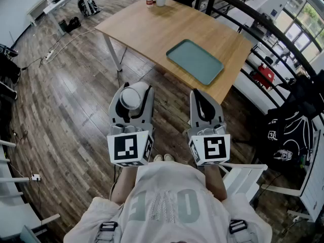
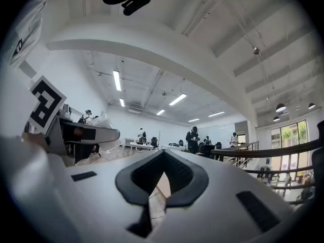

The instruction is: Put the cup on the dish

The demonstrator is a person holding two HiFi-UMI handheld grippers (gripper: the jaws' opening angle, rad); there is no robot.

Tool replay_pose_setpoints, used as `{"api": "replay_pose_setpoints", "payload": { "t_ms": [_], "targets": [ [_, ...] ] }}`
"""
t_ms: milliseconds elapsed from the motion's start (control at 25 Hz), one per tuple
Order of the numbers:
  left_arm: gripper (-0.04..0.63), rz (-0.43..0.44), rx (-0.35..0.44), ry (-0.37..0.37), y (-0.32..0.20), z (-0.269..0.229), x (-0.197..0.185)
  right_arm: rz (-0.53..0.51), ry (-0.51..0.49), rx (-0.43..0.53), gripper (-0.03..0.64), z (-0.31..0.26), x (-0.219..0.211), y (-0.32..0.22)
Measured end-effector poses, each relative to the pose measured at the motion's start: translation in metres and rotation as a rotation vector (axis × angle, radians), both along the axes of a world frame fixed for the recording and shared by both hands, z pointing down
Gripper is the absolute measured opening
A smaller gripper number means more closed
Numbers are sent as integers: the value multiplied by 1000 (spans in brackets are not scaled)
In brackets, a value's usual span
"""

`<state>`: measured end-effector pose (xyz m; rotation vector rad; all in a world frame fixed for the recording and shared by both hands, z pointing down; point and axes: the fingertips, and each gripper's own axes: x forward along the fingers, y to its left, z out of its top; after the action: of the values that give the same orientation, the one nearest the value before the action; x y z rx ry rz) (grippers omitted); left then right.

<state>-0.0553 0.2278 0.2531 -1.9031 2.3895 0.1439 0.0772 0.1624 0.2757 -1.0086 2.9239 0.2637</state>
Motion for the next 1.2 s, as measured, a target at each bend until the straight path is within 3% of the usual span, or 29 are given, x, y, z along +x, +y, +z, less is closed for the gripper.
{"api": "replay_pose_setpoints", "payload": {
  "t_ms": [320,520,720,1200],
  "targets": [
    [259,19,-28,-53,-6,2,4,4,6,12,18,0,-3,-2],
    [259,25,-25,-46,-8,4,4,-8,14,26,18,-1,-7,0],
    [259,11,-32,-21,-5,9,-8,-11,66,103,20,-4,-21,10],
    [259,-23,-32,-13,12,14,-56,0,68,36,20,13,-44,13]
  ]
}}
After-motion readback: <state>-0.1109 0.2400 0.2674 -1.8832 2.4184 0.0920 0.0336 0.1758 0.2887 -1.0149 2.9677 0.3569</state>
